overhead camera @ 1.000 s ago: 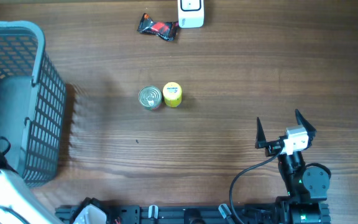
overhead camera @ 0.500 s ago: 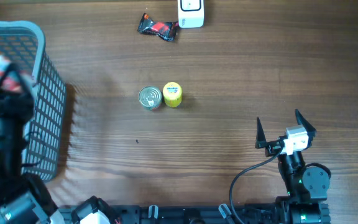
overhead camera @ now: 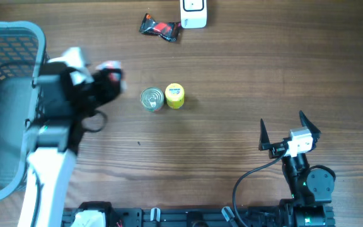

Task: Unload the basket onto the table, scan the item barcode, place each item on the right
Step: 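Carry the Kleenex pack out and lower it beside the yellow container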

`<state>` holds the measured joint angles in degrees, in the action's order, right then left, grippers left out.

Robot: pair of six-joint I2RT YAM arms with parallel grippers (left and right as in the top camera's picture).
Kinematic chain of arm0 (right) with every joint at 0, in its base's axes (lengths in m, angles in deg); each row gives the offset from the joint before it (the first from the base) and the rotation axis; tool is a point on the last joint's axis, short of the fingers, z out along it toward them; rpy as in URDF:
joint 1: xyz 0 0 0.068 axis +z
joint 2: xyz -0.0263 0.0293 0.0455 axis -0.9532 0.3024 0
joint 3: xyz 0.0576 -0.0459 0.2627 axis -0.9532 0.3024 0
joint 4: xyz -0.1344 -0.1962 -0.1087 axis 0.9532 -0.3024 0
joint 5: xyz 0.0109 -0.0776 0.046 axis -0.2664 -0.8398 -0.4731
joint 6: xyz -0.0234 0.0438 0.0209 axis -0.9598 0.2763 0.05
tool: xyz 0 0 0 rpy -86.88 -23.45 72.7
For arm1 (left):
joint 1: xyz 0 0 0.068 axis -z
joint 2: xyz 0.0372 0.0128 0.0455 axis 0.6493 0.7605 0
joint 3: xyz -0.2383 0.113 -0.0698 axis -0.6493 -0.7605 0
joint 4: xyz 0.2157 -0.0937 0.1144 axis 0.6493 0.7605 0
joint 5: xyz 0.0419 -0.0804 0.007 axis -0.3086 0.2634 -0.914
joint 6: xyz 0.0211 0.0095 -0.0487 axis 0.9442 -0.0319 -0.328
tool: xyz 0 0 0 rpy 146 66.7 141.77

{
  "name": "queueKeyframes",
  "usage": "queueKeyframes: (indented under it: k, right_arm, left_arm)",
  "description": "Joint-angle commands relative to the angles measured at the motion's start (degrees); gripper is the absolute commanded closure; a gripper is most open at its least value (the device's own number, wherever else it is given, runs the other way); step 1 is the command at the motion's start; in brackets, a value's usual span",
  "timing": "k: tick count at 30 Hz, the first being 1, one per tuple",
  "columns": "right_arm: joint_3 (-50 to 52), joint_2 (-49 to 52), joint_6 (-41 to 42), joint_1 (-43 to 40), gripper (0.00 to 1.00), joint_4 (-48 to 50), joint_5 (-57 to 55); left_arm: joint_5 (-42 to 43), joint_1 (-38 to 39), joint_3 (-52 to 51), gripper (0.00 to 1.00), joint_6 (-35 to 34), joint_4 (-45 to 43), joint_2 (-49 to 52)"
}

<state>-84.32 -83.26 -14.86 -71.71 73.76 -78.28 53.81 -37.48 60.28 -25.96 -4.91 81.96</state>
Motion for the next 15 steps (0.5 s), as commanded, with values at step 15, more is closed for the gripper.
queueKeyframes:
  k: [15]
  right_arm:
    - [0.07, 0.0, 1.07, 0.22, 0.0, 0.2, -0.74]
  left_arm:
    - [-31.76, 35.54, 0.46, 0.5, 4.83, 8.28, 20.46]
